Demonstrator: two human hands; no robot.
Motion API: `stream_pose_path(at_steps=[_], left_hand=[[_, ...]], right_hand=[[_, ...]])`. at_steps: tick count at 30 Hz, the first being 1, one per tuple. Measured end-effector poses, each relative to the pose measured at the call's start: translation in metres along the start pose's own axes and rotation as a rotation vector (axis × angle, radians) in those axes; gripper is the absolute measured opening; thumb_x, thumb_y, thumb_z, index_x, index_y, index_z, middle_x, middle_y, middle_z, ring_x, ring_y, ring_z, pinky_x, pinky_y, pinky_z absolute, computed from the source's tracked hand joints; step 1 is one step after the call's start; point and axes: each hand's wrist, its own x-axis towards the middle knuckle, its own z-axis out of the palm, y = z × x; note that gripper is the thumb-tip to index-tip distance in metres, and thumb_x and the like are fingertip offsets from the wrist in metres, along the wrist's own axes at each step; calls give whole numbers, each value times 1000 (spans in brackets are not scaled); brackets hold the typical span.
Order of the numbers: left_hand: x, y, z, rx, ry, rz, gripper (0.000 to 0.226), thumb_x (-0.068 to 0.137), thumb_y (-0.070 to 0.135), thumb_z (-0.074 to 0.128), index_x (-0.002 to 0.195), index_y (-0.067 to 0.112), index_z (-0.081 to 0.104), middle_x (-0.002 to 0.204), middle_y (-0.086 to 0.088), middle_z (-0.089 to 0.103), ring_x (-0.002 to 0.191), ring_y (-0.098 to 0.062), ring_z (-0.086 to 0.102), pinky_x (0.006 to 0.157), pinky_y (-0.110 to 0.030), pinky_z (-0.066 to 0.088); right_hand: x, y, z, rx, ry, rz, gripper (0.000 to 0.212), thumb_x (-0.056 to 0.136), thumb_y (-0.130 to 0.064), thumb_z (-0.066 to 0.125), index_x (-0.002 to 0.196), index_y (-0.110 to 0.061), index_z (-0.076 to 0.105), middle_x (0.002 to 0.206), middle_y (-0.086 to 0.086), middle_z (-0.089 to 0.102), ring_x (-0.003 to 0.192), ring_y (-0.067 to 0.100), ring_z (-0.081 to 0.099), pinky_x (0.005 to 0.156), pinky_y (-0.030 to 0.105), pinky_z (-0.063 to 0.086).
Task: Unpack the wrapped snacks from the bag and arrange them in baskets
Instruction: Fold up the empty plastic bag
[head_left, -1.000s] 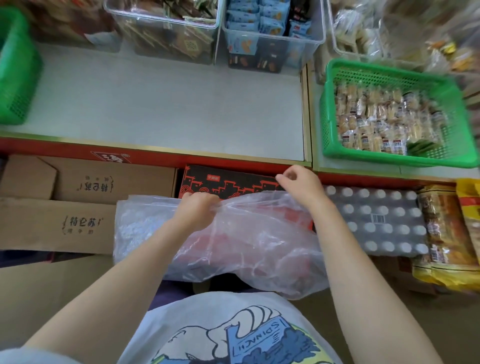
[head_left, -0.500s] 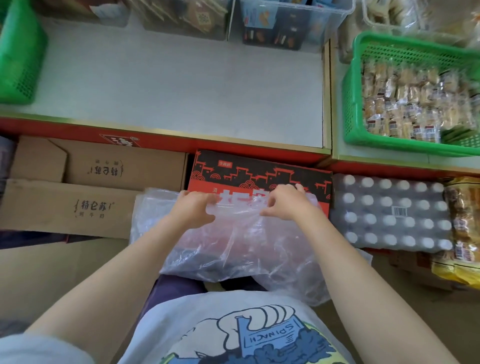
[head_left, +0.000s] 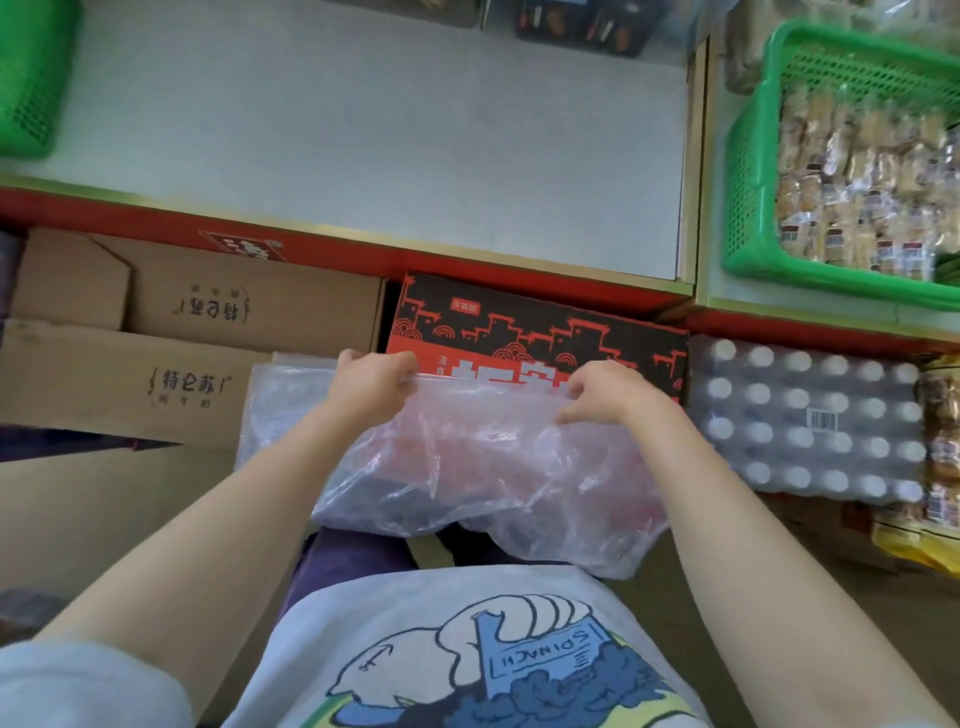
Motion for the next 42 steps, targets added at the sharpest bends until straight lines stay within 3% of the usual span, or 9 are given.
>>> stream_pose_path(at_steps=[4, 9, 14, 19, 24, 29, 35, 39, 42], left_hand=[[10, 16, -9, 111, -5, -22, 27, 93, 14, 51, 116, 22, 60, 101, 3, 66, 101, -24, 59, 104, -39, 27], [12, 94, -21, -175, -115, 256, 54, 87, 48, 68, 137, 31, 54, 138, 11, 58, 130, -16, 49, 113, -41, 24], [24, 133, -9, -149, -105, 265, 23, 96, 41, 63, 106, 21, 69, 107, 2, 70, 108, -27, 62, 93, -37, 39], [43, 108, -23, 24, -89, 248, 16, 102, 34, 55, 90, 25, 60, 97, 4, 69, 100, -26, 61, 102, -41, 34], [60, 86, -46, 243, -3, 249, 18, 102, 26, 51, 105, 26, 69, 108, 8, 70, 104, -25, 57, 100, -35, 27], [40, 87, -44, 78, 307, 160, 49, 92, 21, 65, 138, 15, 53, 137, -13, 51, 127, -35, 43, 104, -46, 35], [-30, 112, -1, -117, 488, 309, 43, 84, 55, 64, 103, 17, 65, 100, -3, 59, 85, -21, 54, 72, -32, 40], [-54, 100, 30, -119, 370, 198, 70, 77, 68, 60, 130, 22, 55, 131, -5, 55, 120, -26, 50, 96, -44, 41], [-55, 82, 42, -185, 220, 190, 98, 76, 63, 72, 154, 22, 30, 159, -3, 32, 146, -22, 29, 117, -47, 28]], right_hand=[[-10, 23, -8, 234, 45, -5, 21, 87, -32, 74, 72, -25, 63, 77, -9, 58, 84, 18, 56, 75, 31, 44], [-14, 16, -9, 531, 154, -85, 9, 85, -25, 77, 77, -20, 74, 90, -5, 71, 91, 14, 64, 83, 33, 51], [-15, 37, -3, 662, 218, -70, 9, 83, -30, 80, 87, -24, 74, 96, -7, 70, 95, 16, 64, 88, 35, 52], [-23, 69, 10, 496, 33, 61, 82, 80, -48, 79, 147, -16, 45, 148, 5, 48, 132, 24, 49, 101, 35, 43], [-14, 57, 38, 885, 48, 23, 41, 88, -34, 75, 120, -9, 66, 111, 3, 69, 91, 19, 68, 76, 34, 56], [-12, 45, 40, 1245, 300, 48, 18, 93, -24, 70, 106, -11, 68, 99, 1, 72, 86, 16, 66, 68, 26, 55], [-18, 28, 30, 1554, 423, 58, 22, 93, -19, 70, 108, -2, 68, 81, 3, 72, 65, 17, 67, 58, 25, 55], [-21, 15, 36, 1716, 500, 57, 61, 86, -27, 79, 135, -15, 45, 117, 2, 66, 100, 15, 70, 86, 32, 59], [-40, 5, 62, 1466, 490, 111, 65, 80, -38, 82, 130, -18, 45, 118, -2, 59, 105, 10, 62, 79, 21, 51]])
